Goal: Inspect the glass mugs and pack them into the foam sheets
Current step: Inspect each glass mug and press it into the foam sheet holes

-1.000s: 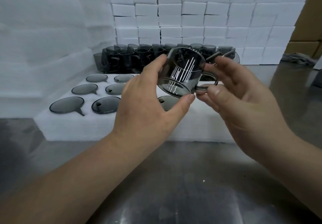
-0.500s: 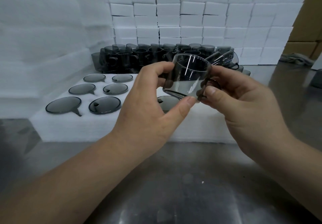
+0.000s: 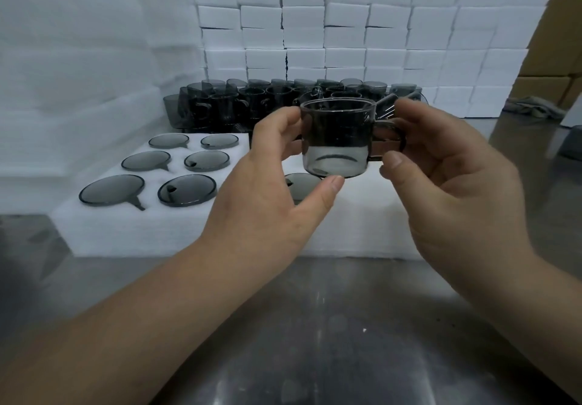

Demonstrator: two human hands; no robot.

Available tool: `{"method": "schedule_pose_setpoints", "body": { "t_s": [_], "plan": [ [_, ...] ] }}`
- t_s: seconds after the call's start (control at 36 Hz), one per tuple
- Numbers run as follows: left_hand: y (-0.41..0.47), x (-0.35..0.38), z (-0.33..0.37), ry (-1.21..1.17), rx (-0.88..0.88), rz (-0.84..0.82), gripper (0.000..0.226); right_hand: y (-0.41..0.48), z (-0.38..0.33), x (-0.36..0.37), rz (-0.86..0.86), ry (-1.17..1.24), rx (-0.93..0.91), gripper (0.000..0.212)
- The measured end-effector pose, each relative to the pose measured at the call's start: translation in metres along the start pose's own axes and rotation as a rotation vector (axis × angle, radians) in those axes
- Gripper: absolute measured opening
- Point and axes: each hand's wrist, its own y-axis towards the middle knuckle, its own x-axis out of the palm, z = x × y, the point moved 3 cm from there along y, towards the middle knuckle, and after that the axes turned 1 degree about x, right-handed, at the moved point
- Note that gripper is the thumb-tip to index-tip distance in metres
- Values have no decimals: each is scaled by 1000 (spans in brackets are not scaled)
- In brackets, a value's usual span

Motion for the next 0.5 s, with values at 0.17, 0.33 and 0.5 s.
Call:
{"method": "schedule_pose_setpoints", "body": {
  "t_s": [0.17, 0.33, 0.5],
  "plan": [
    [1, 0, -1, 18, -33, -2, 60, -2, 0, 1, -49, -39, -86, 51],
    [2, -1, -4, 92, -65, -9, 63, -3, 2, 3, -165, -66, -108, 56],
    [3, -3, 2, 26, -77, -15, 46, -8, 4, 7, -252, -114, -142, 62]
  ]
}}
